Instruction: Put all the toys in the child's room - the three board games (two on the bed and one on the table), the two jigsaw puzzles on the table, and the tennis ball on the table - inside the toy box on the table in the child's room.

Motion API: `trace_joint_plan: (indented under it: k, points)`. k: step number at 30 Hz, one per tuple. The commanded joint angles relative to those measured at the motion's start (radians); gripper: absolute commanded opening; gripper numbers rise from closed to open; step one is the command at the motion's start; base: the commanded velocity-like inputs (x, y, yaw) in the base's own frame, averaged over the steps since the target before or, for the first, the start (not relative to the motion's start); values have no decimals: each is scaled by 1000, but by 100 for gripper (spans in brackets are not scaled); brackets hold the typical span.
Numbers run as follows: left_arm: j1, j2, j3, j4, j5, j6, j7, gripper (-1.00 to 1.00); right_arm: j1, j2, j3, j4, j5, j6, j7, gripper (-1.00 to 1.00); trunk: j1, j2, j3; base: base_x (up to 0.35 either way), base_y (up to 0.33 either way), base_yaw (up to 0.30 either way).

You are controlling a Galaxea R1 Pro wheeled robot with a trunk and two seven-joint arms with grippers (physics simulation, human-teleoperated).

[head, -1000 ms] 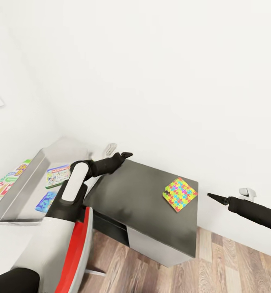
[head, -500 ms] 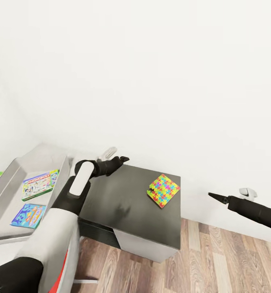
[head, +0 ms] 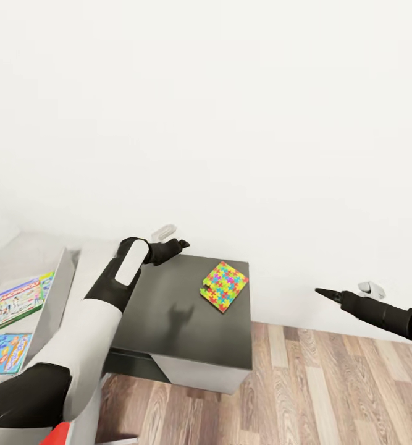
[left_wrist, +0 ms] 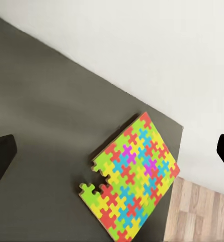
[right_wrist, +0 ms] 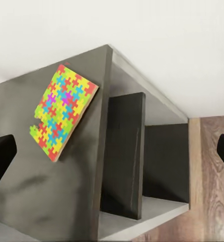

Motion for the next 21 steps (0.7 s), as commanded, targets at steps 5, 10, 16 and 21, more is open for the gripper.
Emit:
trace_joint_plan:
  k: [5, 10, 16, 21]
  points:
    - [-29, 1, 0, 81, -19, -48, 7, 100, -35, -1, 11, 65, 6, 5, 0, 100, 1, -2, -2, 0, 0, -281]
    - [-57, 3, 0, 162, -37, -111, 2, 100, -57, -2, 19, 116, 6, 5, -5, 100, 1, -2, -2, 0, 0, -281]
    - [-73, 4, -1, 201, -46, -140, -1, 100, -66, -1, 23, 137, 6, 5, -7, 100, 1, -2, -2, 0, 0, -281]
    - [-79, 8, -2, 219, -50, -153, -3, 100, -68, -1, 25, 145, 5, 5, -7, 100, 1, -2, -2, 0, 0, -282]
